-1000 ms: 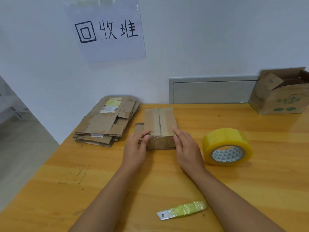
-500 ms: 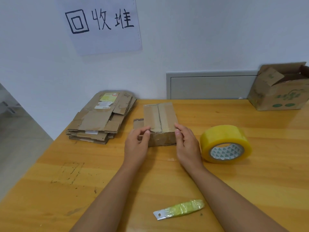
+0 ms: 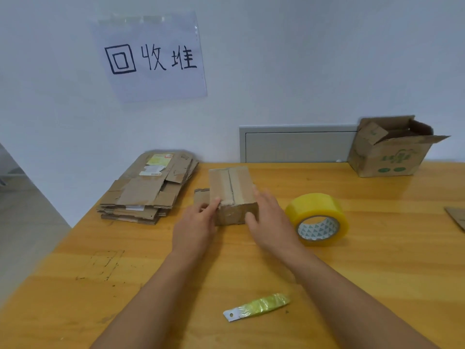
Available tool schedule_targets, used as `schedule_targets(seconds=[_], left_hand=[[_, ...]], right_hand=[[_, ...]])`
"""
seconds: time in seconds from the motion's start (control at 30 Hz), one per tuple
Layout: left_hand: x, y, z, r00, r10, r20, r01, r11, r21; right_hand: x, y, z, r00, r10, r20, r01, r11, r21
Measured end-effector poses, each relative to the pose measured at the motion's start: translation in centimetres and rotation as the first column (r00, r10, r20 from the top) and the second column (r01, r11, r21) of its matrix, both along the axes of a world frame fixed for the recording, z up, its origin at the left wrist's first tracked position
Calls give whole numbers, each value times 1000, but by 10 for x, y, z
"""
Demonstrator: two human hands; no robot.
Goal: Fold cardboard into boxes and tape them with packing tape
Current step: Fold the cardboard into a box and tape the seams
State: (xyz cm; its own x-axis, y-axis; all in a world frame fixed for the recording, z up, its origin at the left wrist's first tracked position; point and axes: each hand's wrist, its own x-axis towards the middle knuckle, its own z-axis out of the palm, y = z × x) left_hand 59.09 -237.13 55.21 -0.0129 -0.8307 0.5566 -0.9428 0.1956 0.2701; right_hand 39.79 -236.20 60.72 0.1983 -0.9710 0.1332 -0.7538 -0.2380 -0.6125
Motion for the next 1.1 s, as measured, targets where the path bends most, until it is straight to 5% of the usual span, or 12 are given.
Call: schedule_targets(seconds=[0.13,0.23,0.37,0.6,0.9,1.1], left_hand=[[-10,11,11,982,59,180,-42,994,-98],[-31,22,16,990,-78,121,93,988,-122],[-61,26,16,984,-180,-6,170,919,355],[-75,12,-1,986,-128,-104,161,873,461],[-72,13,-11,966,-138,-219,223,873,435],[-70,7,-11,947,-109,-301,231,884,407]], right_hand=[[-39,7,50,996,-39,-77,20,972,-236],[-69,-7,60,922,-96,-375,54,991,-121],[-83,-14,49,818,-73,-571,105,994,23],[-87,-13,51,825,-91,-557,136,990,39],[-61,-13,48,703,-115,-702,118,992,-44],[-63,-15,40,813,-198,-547,168,980,-105]])
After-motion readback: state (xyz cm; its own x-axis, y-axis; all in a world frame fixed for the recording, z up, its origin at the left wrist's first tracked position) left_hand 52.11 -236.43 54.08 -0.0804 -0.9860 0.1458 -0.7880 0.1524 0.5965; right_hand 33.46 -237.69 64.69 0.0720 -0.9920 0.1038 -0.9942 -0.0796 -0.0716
